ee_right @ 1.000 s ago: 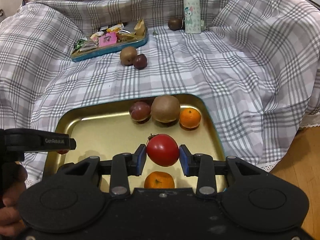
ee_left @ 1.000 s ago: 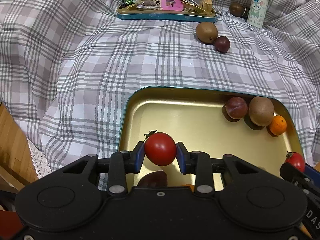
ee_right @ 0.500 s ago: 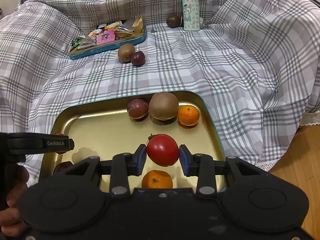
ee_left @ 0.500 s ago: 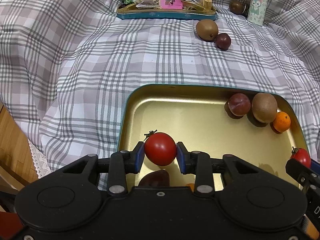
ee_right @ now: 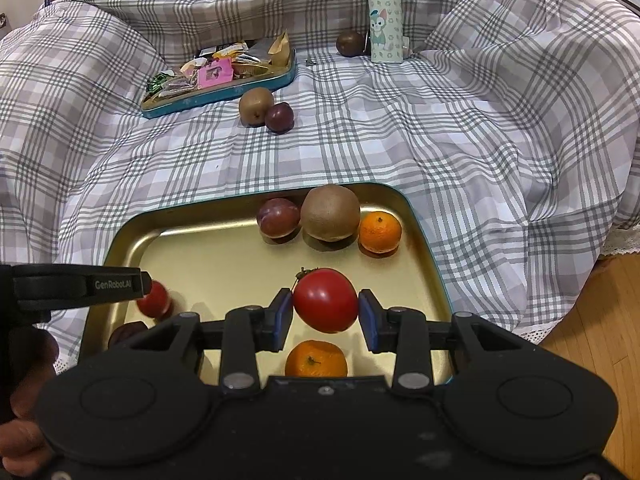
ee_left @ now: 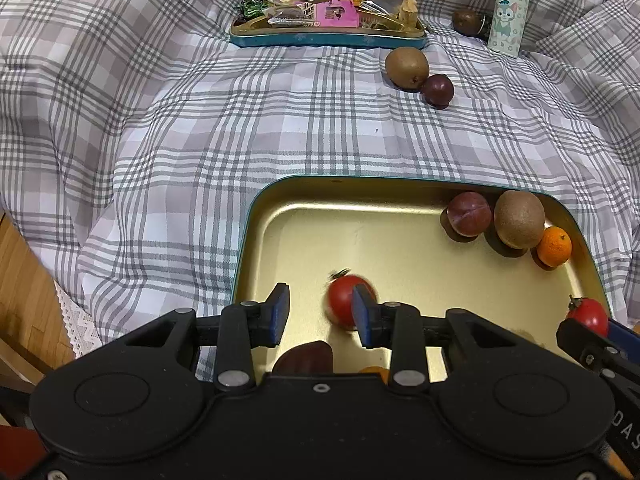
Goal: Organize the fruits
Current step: 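Open the left tool to drop its tomato while the right tool releases its tomato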
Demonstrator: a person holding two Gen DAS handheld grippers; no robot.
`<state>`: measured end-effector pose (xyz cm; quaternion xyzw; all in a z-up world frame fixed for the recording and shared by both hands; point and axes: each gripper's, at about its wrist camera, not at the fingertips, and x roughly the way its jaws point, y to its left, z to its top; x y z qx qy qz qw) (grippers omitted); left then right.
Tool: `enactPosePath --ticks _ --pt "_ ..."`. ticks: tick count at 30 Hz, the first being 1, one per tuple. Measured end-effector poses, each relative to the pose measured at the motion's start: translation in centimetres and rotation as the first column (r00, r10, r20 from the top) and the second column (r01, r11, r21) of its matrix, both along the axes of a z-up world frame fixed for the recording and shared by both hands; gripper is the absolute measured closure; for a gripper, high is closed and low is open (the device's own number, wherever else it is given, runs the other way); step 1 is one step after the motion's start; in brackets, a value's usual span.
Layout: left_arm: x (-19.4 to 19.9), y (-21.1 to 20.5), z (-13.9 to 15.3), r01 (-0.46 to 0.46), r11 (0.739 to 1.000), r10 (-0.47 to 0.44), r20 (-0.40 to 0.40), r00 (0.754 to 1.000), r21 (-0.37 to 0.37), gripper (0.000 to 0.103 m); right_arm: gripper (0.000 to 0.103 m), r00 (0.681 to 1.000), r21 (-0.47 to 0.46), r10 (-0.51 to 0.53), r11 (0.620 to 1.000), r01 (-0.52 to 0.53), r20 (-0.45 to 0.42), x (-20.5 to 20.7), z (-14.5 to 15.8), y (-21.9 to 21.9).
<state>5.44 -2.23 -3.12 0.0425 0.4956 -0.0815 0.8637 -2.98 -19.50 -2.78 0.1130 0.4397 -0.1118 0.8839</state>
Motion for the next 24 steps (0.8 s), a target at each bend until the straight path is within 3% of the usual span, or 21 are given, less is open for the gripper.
enactPosePath --ticks 24 --pt "-0.94 0.0 -0.01 0.004 1.0 -0.004 -0.01 1.0 0.01 0.06 0.066 1.0 -0.007 0.004 1.0 -0.004 0.002 -0.05 0.25 0.0"
